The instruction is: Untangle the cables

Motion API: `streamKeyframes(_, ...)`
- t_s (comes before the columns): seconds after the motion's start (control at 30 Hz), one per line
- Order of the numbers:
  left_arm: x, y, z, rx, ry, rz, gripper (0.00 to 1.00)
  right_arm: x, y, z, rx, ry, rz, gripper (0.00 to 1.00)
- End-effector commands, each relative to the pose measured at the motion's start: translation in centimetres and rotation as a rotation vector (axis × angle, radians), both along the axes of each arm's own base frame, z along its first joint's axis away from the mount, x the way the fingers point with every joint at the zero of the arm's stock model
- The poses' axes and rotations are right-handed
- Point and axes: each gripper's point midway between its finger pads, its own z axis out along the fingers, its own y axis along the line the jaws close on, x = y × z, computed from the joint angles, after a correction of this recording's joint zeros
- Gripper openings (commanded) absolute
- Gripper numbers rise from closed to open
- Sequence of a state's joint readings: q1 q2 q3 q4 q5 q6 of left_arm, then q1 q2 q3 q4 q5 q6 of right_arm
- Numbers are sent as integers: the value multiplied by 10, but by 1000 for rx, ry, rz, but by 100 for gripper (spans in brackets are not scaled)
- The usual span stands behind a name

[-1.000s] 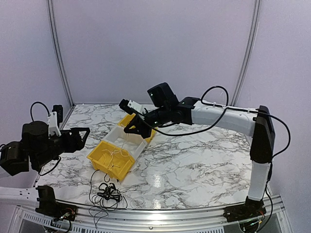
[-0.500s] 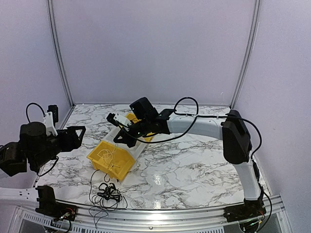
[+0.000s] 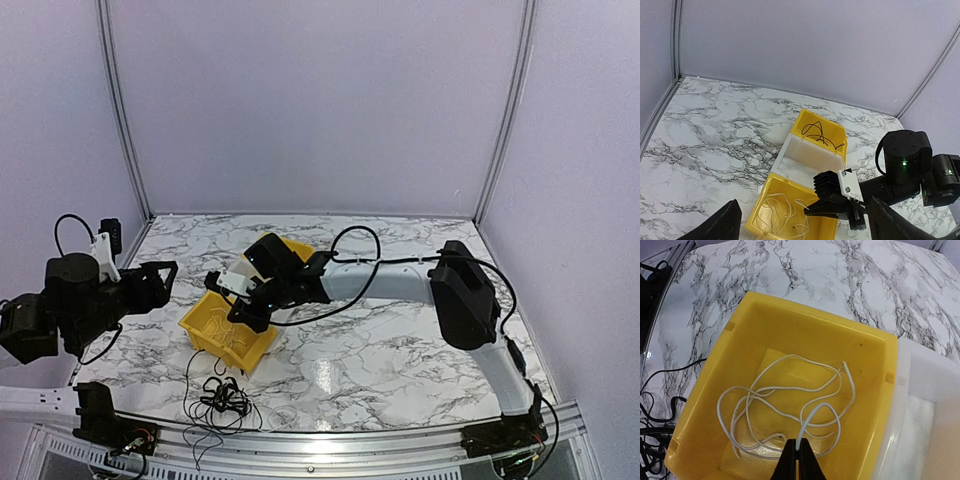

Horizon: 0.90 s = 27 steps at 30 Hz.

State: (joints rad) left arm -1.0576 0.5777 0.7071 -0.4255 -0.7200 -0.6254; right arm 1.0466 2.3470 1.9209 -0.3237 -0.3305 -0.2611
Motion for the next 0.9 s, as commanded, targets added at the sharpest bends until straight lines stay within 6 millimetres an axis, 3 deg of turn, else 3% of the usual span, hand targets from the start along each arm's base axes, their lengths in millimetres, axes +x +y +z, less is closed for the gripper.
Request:
streamKeyframes(0.0,0,3,-10,33,15,13,92,6,1,24,4,-105,3,10)
streamKeyframes(0.2,0,1,-17,52,27,4,93,0,-24,75,30,-196,7,31)
streamKeyframes(0.3,1,-3,-19,69,38,-7,94,-8,-37,86,31,-207,16,40)
streamKeyframes(0.4,2,-9,-23,83,56,-23,95,-24,-44,91,41,-188,76,40)
streamKeyframes(0.5,1,-13,-25,82,70,-34,95,-57,-49,88,51,-144,242,32)
streamKeyframes(0.67,3,-11,-30,54,112,-7,95,-106,-53,62,4,-127,444,27)
streamKeyframes(0.87,-1,-15,-40,25,193,-20,95,-139,-35,49,-5,-96,498,27)
